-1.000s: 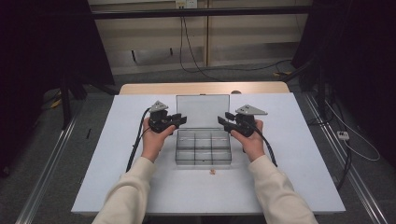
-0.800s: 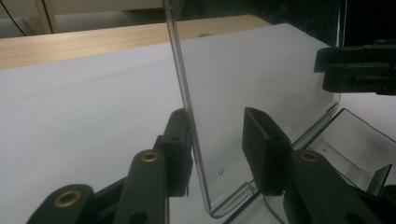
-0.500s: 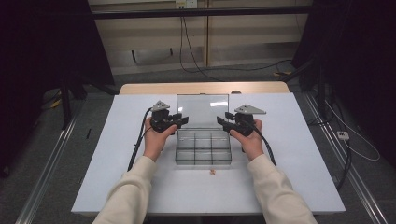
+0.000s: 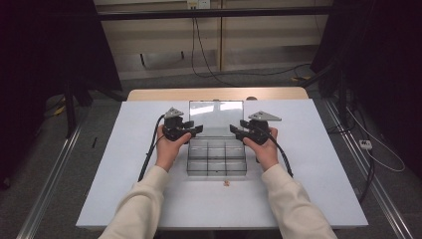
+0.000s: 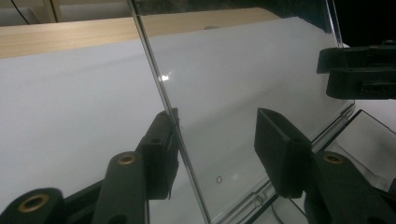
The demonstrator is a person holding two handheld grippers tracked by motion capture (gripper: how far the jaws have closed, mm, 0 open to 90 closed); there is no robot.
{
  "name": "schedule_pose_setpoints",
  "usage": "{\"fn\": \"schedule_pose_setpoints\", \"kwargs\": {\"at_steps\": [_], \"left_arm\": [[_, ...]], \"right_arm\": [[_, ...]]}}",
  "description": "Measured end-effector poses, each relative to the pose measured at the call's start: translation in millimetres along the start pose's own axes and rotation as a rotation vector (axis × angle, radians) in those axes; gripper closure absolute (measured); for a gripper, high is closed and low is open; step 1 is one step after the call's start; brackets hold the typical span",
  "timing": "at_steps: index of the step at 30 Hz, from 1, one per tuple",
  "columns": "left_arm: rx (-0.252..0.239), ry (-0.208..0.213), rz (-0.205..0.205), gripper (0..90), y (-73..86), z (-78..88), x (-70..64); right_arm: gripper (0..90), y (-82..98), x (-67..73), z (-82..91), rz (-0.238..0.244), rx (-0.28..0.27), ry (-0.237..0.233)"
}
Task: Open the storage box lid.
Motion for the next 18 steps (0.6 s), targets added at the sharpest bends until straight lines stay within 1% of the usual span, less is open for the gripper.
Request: {"fn": "schedule_pose_setpoints", "kwargs": {"at_steps": [5,7,8,11,13,16,18], "left_arm": [[0.009,-0.004,0.006,46.2,-0.3,-3.1,-1.0],[0.004,-0.008,0.016,44.1,-0.7,-5.3,-1.9],[0.01,-0.009,0.01,42.9,-0.6,-6.1,-1.8],[0.011,-0.007,0.016,39.5,-1.9,-8.8,-2.3],[0.008,-0.002,0.02,38.9,-2.8,-10.4,-2.3],[0.001,0.006,0.036,37.0,-5.0,-12.8,-1.6],[0.004,0.007,0.035,36.5,-6.0,-14.4,-0.6]], "right_arm": [[45.7,0.7,-0.3,-2.1,-0.01,0.002,-0.001],[44.6,1.0,-0.4,-3.1,-0.012,0.001,-0.001],[44.2,1.0,-0.3,-3.7,-0.014,0.0,-0.002],[42.8,0.6,-0.3,-5.1,-0.019,0.0,-0.003],[41.9,-0.4,-0.4,-6.1,-0.018,-0.001,-0.004],[40.3,-3.4,-0.2,-8.5,-0.018,-0.003,-0.001],[39.6,-3.7,-0.1,-9.4,-0.02,-0.002,-0.003]]}}
Point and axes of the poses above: each handheld gripper's, and its own axes: z roughly backward along the jaws, y roughly out of its underside, x roughly to its left, the point moved 6 cm from there along -z, roughly forward along the jaws, and after that the axes turned 1 degree about -y, right-handed, at the moved point
